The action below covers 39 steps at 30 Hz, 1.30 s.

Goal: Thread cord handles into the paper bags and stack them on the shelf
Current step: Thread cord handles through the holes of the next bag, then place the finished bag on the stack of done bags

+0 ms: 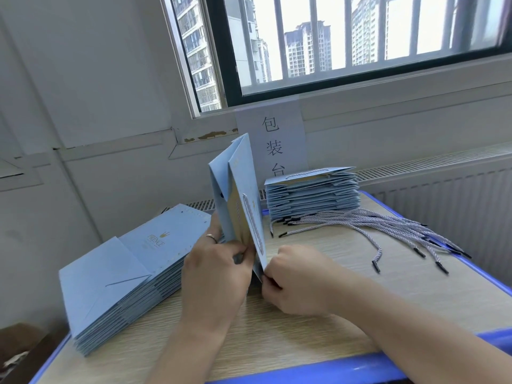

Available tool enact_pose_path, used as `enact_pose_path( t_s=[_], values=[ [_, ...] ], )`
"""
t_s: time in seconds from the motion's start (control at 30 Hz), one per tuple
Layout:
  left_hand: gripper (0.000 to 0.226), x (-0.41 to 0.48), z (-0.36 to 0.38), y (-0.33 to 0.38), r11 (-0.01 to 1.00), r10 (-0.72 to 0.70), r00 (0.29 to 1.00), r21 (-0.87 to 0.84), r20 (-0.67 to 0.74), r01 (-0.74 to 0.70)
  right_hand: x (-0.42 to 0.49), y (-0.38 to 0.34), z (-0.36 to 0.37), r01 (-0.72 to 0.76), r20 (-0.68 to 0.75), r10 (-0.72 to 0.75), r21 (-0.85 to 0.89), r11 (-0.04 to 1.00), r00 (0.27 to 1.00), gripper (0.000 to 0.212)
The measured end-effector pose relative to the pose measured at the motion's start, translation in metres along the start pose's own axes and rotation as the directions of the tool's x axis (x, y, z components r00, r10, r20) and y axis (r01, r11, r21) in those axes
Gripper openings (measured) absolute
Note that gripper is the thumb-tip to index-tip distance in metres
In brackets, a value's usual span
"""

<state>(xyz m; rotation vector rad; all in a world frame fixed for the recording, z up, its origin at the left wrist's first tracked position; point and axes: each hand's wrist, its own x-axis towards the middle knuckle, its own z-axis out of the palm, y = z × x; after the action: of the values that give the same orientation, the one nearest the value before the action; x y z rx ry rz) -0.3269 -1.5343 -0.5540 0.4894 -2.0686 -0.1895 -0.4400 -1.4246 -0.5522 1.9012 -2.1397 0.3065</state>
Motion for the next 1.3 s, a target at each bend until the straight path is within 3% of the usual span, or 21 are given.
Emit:
enact_pose_path(
  t_s=[0.13,0.23,0.33,0.47,0.57,0.63,0.7,0.73,0.8,0.83,0.9,0.93,1.0,1.03,1.1,1.2,1.3],
  values=[
    [0.018,-0.006,-0.009,0.000,0.996,0.064,0.998,-0.064,0.017,-0.062,0.000,0.000,-0.002,0.008,0.006,-0.008,-0.016,1.000,1.000,0.044],
    [0.028,-0.009,-0.031,0.008,0.993,0.080,0.977,-0.067,-0.196,-0.095,0.000,0.000,-0.001,0.016,0.003,-0.016,-0.037,0.999,1.000,0.038],
    [0.038,0.009,-0.061,0.023,0.990,-0.029,0.931,-0.141,-0.363,-0.025,0.000,-0.004,-0.002,0.026,-0.003,-0.026,-0.059,0.998,1.000,0.037],
    [0.059,0.053,-0.069,0.034,0.988,-0.155,0.972,-0.035,-0.175,0.151,0.000,-0.011,-0.006,0.070,-0.004,-0.070,-0.108,0.992,0.998,0.035],
    [0.038,0.069,-0.066,0.031,0.992,-0.124,0.986,0.008,-0.115,0.126,-0.002,-0.012,-0.004,0.086,-0.037,-0.093,-0.158,0.984,0.995,0.038],
    [0.051,0.070,-0.072,0.026,0.993,-0.105,0.986,0.033,-0.127,0.110,-0.003,-0.012,-0.004,0.080,-0.067,-0.090,-0.142,0.987,0.994,0.042],
    [0.053,0.067,-0.080,0.019,0.990,-0.136,0.976,0.023,-0.169,0.141,-0.002,-0.012,-0.006,0.060,-0.059,-0.059,0.006,0.998,0.997,0.046],
    [0.054,0.064,-0.086,0.015,0.984,-0.178,0.964,-0.014,-0.196,0.179,-0.003,-0.011,-0.008,0.017,-0.045,-0.008,0.191,0.981,0.999,0.046],
    [0.053,0.057,-0.098,0.008,0.949,-0.307,0.917,-0.155,-0.252,0.275,-0.006,-0.007,-0.015,-0.095,0.001,0.119,0.605,0.790,0.993,0.046],
    [0.051,0.053,-0.104,0.006,0.916,-0.378,0.886,-0.247,-0.268,0.316,-0.008,-0.007,-0.018,-0.147,0.027,0.183,0.715,0.684,0.983,0.049],
    [0.046,0.044,-0.114,0.005,0.835,-0.482,0.829,-0.435,-0.285,0.337,-0.013,-0.008,-0.023,-0.256,0.130,0.274,0.830,0.496,0.953,0.058],
    [0.045,0.040,-0.116,0.006,0.797,-0.513,0.810,-0.508,-0.285,0.326,-0.013,-0.011,-0.025,-0.296,0.197,0.290,0.888,0.352,0.936,0.058],
    [0.043,0.034,-0.114,0.009,0.749,-0.539,0.801,-0.583,-0.262,0.313,-0.012,-0.019,-0.032,-0.286,0.265,0.294,0.958,0.031,0.918,0.044],
    [0.042,0.031,-0.111,0.011,0.730,-0.542,0.807,-0.607,-0.235,0.314,-0.011,-0.021,-0.037,-0.247,0.257,0.319,0.966,-0.072,0.912,0.034],
    [0.037,0.027,-0.106,0.011,0.651,-0.575,0.806,-0.674,-0.138,0.349,-0.009,-0.018,-0.043,-0.167,0.217,0.418,0.974,-0.154,0.882,0.020],
    [0.026,0.027,-0.101,0.001,0.454,-0.629,0.769,-0.750,0.111,0.480,-0.011,-0.004,-0.051,-0.105,0.149,0.526,0.988,-0.113,0.837,0.015],
    [0.020,0.025,-0.093,-0.008,0.456,-0.582,0.770,-0.680,0.261,0.574,-0.017,0.009,-0.055,-0.159,0.166,0.592,0.985,-0.064,0.788,0.017]
  ],
)
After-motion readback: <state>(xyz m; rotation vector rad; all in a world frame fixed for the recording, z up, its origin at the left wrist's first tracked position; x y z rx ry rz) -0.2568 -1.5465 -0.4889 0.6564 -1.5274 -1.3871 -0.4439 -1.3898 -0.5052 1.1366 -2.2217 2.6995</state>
